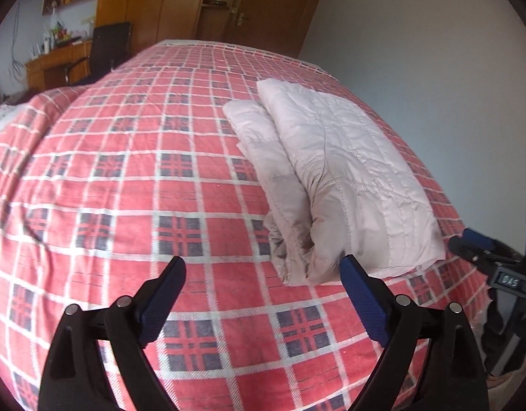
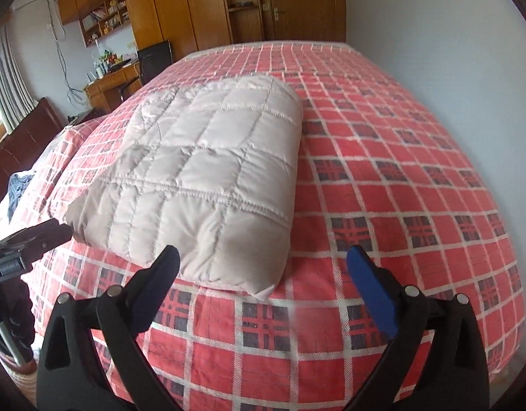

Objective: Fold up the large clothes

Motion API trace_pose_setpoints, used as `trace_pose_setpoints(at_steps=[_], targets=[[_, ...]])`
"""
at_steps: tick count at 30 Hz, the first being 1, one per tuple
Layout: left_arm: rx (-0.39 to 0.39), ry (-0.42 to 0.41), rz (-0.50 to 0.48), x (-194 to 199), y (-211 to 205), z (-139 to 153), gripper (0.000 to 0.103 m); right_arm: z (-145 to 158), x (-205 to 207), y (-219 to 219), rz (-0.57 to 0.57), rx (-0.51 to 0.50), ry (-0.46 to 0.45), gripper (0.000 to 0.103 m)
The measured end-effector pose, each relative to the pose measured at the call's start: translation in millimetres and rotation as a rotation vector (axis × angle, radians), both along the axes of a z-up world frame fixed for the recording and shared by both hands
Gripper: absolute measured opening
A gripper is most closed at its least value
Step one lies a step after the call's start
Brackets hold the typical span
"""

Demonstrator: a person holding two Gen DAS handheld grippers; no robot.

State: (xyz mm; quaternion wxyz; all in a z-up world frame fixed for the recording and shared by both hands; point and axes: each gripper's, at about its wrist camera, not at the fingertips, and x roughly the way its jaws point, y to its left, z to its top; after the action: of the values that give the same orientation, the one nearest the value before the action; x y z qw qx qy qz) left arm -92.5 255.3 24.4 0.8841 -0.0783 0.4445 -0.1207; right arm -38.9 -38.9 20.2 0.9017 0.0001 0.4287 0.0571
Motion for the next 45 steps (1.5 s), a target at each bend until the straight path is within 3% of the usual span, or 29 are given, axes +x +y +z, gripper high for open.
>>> trace_pose_setpoints(at_steps=[5, 9, 14, 24, 39, 45], targets=[[0.044, -0.032, 0.048, -14.7, -6.0, 13.3, 0.094, 9.3, -9.3, 13.1, -0.022, -0.11, -0.104, 0.1], [0.035, -0.029, 0.07, -19.7, -3.4, 17.4, 0.094, 3.8, -3.9, 13.1, -0.03, -0.108, -0.07, 0.1], [0.091, -0.035, 0.091, -30.5, -7.4, 21.3, 0.094, 2.6, -7.2, 8.4, -0.038, -0.073, -0.018, 0.1], [0.132, -0.051, 0.095, -41.8, -17.0, 25.7, 0.095, 6.6, -18.9, 19.6, -0.033, -0.119, -0.019, 0.1], [0.209, -0.065, 0.118, -53.5, -28.7, 32.5, 0.096, 5.7, -20.0, 13.5, -0.027, -0.065, 0.017, 0.1], [0.246, -0.055, 0.14, -53.1, -29.6, 30.4, 0.096, -1.5, -15.8, 16.2, -0.036, -0.105, 0.041, 0.1]])
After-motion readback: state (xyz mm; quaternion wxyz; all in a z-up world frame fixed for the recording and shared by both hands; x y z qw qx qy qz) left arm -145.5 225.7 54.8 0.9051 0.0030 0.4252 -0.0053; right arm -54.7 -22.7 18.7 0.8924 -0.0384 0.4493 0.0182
